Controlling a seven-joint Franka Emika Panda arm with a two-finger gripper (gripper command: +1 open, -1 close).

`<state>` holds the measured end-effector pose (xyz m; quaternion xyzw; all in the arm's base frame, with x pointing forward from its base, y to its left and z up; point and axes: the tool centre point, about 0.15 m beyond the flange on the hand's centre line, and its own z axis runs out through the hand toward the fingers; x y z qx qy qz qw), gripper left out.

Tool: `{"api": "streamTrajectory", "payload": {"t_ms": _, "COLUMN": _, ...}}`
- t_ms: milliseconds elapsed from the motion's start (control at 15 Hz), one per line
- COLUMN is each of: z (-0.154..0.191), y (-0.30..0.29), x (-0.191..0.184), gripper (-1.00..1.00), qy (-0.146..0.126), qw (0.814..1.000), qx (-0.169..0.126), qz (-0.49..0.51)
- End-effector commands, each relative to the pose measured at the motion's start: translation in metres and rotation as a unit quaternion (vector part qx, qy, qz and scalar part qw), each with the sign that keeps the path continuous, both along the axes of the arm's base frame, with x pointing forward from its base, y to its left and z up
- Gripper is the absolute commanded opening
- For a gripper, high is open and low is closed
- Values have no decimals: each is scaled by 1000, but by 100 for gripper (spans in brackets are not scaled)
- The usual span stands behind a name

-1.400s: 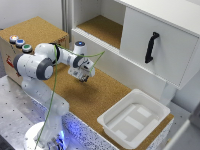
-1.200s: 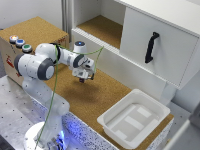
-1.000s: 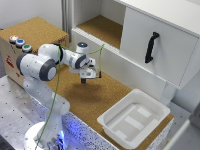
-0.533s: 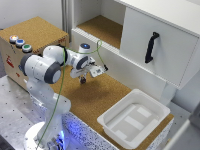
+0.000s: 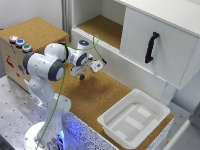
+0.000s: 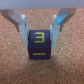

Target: Grasp the purple block and turn it left

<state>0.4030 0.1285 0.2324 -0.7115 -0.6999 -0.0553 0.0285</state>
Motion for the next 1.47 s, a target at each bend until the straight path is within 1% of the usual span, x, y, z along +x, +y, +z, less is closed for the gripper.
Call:
{"api": "streamTrajectory", "payload": {"t_ms": 0, "z": 21, "y": -2, "x": 8, "gripper": 100, "qy": 67, "qw": 998, "qx": 21, "qz": 9}}
{"api": "streamTrajectory", "payload": {"t_ms": 267, "z": 45, "y": -10, "x": -26, "gripper": 100, "qy": 67, "qw": 996, "qx": 41, "qz": 40}}
{"api": "streamTrajectory", "payload": {"t_ms": 400, "z": 57, "y": -15, "x": -41, "gripper": 100, "qy": 73, "qw": 995, "qx": 52, "qz": 43}}
{"api": "streamTrajectory", "payload": {"t_ms": 467, "z": 62, "y": -17, "x": -50, "gripper": 100, "qy": 65, "qw": 996, "qx": 54, "qz": 40}}
{"api": "streamTrajectory", "payload": {"t_ms": 1133, "z": 63, "y": -18, "x": -52, "gripper": 100, "qy": 64, "qw": 996, "qx": 56, "qz": 37}}
{"api": "streamTrajectory", "payload": {"t_ms": 1200, "z": 65, "y": -13, "x": -47, "gripper": 100, "qy": 69, "qw": 997, "qx": 18, "qz": 25}}
{"api": "streamTrajectory", "payload": {"t_ms": 1400, "z": 60, "y": 7, "x": -60, "gripper": 100, "qy": 96, "qw": 992, "qx": -35, "qz": -73}}
